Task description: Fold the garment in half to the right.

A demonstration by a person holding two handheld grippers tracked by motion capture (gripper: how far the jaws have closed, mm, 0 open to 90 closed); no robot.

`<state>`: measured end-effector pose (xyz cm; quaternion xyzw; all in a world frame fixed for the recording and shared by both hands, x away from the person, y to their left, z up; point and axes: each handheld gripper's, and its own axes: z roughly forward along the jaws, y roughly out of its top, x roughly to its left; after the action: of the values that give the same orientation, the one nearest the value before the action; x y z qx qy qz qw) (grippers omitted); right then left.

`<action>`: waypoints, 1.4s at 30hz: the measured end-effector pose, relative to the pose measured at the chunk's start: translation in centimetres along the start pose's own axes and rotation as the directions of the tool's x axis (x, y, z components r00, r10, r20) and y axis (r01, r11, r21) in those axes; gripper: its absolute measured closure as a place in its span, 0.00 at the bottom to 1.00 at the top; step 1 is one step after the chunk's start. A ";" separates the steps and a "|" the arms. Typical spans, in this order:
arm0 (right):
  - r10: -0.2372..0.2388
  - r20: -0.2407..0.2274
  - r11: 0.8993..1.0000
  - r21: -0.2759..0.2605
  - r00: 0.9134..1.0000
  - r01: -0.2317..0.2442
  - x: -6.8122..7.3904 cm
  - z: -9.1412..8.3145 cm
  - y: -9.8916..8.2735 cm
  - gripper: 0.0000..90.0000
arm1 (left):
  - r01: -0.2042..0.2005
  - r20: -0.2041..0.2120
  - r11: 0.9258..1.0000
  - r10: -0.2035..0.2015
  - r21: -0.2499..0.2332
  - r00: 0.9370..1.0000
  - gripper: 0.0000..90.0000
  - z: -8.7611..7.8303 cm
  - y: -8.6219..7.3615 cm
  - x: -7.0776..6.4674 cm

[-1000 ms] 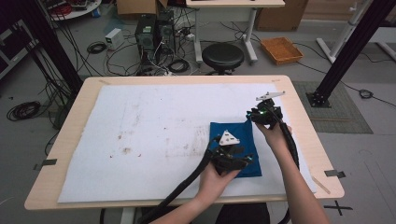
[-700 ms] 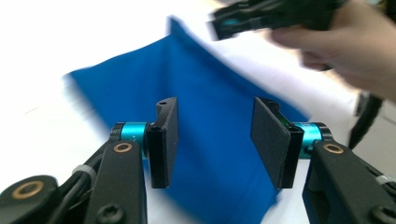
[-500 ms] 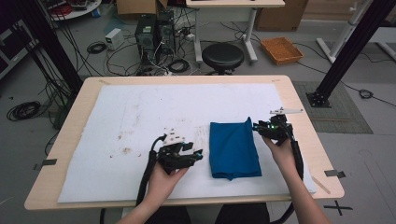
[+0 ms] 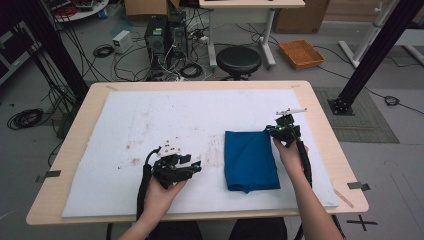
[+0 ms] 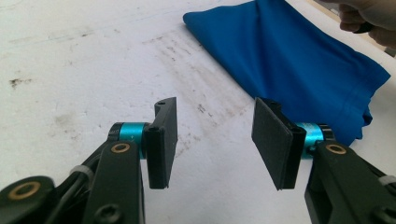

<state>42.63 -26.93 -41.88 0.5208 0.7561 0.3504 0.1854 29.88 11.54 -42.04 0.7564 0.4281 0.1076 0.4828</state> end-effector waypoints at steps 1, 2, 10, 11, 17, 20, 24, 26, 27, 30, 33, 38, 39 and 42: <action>0.011 0.005 1.000 -0.005 1.000 -0.011 -0.3 -0.1 -0.2 0.99 | 0.004 0.001 1.000 -0.004 0.003 1.000 0.56 -0.1 0.0 0.0; 0.024 0.007 1.000 -0.011 1.000 -0.024 -0.6 -0.2 -0.3 0.99 | 0.008 0.002 1.000 -0.008 0.001 1.000 0.56 -0.1 0.0 0.0; 0.070 -0.001 0.997 -0.029 0.998 -0.070 -1.8 -1.7 -1.2 0.80 | 0.000 0.005 1.000 0.000 0.002 1.000 0.56 0.0 0.0 -0.1; 0.065 -0.004 0.997 -0.037 0.998 -0.065 -1.7 -2.3 -1.5 0.79 | -0.003 0.004 1.000 0.003 0.002 1.000 0.56 -0.1 0.0 0.0; 0.069 -0.075 0.991 -0.107 0.995 -0.077 -0.6 -7.7 -5.2 0.69 | 0.006 -0.004 1.000 -0.006 -0.007 1.000 0.55 -0.3 0.2 0.4; 0.068 -0.120 0.990 -0.113 0.990 -0.082 0.5 -10.0 -7.8 0.69 | 0.006 -0.005 1.000 -0.006 -0.011 1.000 0.55 -0.4 0.3 0.5; 0.084 -0.176 0.991 -0.093 0.981 -0.101 2.3 -11.5 -11.1 0.69 | 0.002 -0.005 1.000 -0.002 -0.012 1.000 0.55 -0.3 0.4 0.3; 0.084 -0.188 0.992 -0.081 0.979 -0.100 3.1 -11.7 -12.0 0.69 | 0.001 -0.005 1.000 -0.001 -0.010 1.000 0.55 -0.2 0.4 0.2; 0.081 -0.193 0.992 -0.078 0.978 -0.098 3.4 -11.6 -12.3 0.69 | 0.000 -0.004 1.000 0.000 -0.009 1.000 0.55 -0.1 0.4 0.1; 0.069 -0.191 0.996 -0.045 0.979 -0.079 3.9 -11.1 -12.8 0.73 | -0.010 0.001 1.000 0.010 -0.006 1.000 0.55 0.0 0.4 -0.2; 0.054 -0.208 0.998 -0.020 0.977 -0.060 3.9 -10.8 -13.2 0.96 | -0.015 -0.003 1.000 0.015 -0.002 1.000 0.55 0.0 0.3 -0.2; 0.037 -0.191 0.999 -0.025 0.981 -0.043 3.8 -11.6 -13.6 0.99 | -0.009 -0.006 1.000 0.009 -0.002 1.000 0.55 0.0 0.2 0.1; 0.043 -0.191 0.999 -0.021 0.981 -0.048 3.7 -11.7 -13.7 0.99 | -0.009 -0.004 1.000 0.009 -0.001 1.000 0.55 0.0 0.2 0.1; 0.054 -0.183 0.998 -0.016 0.982 -0.058 3.4 -11.8 -14.0 0.99 | -0.009 -0.003 1.000 0.009 0.000 1.000 0.55 -0.1 0.2 0.1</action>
<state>24.49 -30.75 -43.65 0.5054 0.7512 0.4098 0.1107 30.03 11.61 -41.84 0.7580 0.4254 0.1109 0.4819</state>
